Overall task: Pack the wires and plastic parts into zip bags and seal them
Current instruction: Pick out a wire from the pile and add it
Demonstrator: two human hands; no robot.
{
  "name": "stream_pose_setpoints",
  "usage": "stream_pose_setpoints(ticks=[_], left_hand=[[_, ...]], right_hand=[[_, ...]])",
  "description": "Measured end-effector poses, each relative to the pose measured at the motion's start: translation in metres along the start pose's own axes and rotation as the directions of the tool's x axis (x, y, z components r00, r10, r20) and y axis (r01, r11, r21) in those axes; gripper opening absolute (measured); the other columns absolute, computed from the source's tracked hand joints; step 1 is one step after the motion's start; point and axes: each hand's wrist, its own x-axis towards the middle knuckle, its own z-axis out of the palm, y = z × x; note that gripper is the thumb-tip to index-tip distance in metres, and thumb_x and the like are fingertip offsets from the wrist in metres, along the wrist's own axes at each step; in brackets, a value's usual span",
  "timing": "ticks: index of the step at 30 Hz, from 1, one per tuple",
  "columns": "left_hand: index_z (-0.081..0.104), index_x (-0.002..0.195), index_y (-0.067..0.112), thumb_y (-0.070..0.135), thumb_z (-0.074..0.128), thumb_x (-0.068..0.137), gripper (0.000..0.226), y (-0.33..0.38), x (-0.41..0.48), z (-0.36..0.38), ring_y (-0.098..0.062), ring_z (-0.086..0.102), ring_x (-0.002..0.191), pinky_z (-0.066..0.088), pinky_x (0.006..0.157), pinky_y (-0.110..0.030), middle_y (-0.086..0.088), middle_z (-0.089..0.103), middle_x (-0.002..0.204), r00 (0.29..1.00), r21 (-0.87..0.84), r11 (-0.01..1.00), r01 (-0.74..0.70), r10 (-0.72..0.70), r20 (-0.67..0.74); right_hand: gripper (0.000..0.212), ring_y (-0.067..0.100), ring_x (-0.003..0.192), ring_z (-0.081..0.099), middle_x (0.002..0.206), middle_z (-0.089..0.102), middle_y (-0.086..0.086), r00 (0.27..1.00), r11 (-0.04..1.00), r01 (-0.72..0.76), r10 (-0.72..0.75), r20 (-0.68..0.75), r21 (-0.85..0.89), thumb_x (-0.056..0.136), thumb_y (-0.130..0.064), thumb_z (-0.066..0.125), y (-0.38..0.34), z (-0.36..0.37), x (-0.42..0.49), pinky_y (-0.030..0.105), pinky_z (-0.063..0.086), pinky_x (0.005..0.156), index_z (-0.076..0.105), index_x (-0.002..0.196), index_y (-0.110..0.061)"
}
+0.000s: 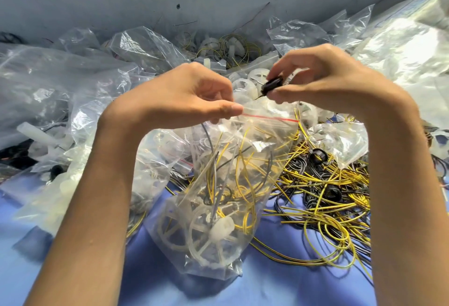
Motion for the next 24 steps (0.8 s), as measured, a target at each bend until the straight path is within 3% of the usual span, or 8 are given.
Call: stream_pose_setpoints(ticks=[3,6,11,14,18,24], left_hand=[[0.066,0.071,0.026,0.046,0.066,0.080,0.021,0.006,-0.002,-0.001,-0.009,0.054,0.059,0.039,0.055,-0.016,0.003,0.062,0.062,0.996,-0.004,0.997,-0.080,0.080,-0.033],[0.065,0.071,0.031,0.040,0.066,0.079,0.012,0.012,-0.006,-0.004,-0.001,0.051,0.059,0.037,0.055,-0.012,0.002,0.061,0.063,0.989,-0.054,0.988,-0.145,0.142,-0.049],[0.067,0.075,0.025,0.040,0.071,0.079,0.016,0.018,-0.010,-0.006,-0.002,0.048,0.059,0.036,0.054,-0.016,-0.001,0.056,0.061,0.982,-0.120,0.974,-0.191,0.189,-0.030],[0.070,0.079,0.018,0.038,0.071,0.079,0.020,0.018,-0.009,-0.005,-0.005,0.048,0.059,0.034,0.054,-0.016,-0.005,0.056,0.062,0.981,-0.152,0.969,-0.193,0.190,-0.037],[0.072,0.080,0.023,0.038,0.072,0.080,0.015,0.019,-0.009,-0.003,-0.008,0.050,0.063,0.035,0.056,-0.019,-0.003,0.063,0.066,0.977,-0.186,0.959,-0.213,0.207,-0.054],[0.071,0.077,0.029,0.037,0.070,0.078,0.008,0.021,-0.007,-0.002,-0.030,0.046,0.064,0.028,0.056,-0.032,-0.022,0.057,0.069,0.964,-0.154,0.954,-0.257,0.242,-0.111]], right_hand=[[0.029,0.011,0.080,0.070,0.092,0.074,-0.001,0.987,0.972,0.078,-0.107,0.122,0.222,0.073,-0.024,0.075,-0.014,0.004,-0.003,0.020,0.053,0.072,0.069,0.100,-0.016],[0.032,0.009,0.079,0.064,0.091,0.069,0.003,0.967,0.921,0.120,-0.194,0.168,0.371,0.076,-0.022,0.068,-0.022,0.007,-0.005,0.017,0.051,0.071,0.067,0.105,-0.009],[0.037,0.023,0.082,0.073,0.085,0.071,0.000,0.940,0.929,0.054,-0.170,0.294,0.365,0.083,-0.028,0.057,-0.023,0.007,-0.008,0.025,0.057,0.070,0.065,0.106,-0.001],[0.031,0.023,0.083,0.073,0.091,0.075,0.002,0.921,0.954,0.033,-0.144,0.361,0.297,0.086,-0.032,0.058,-0.023,0.009,-0.008,0.024,0.057,0.068,0.068,0.101,-0.007],[0.032,0.020,0.082,0.073,0.095,0.075,0.005,0.909,0.968,0.018,-0.120,0.399,0.249,0.084,-0.039,0.061,-0.027,0.013,-0.007,0.022,0.057,0.067,0.072,0.098,-0.013],[0.038,0.026,0.083,0.073,0.097,0.075,0.004,0.897,0.966,0.024,-0.135,0.420,0.259,0.080,-0.049,0.055,-0.028,0.015,-0.005,0.029,0.059,0.070,0.072,0.097,-0.020]])
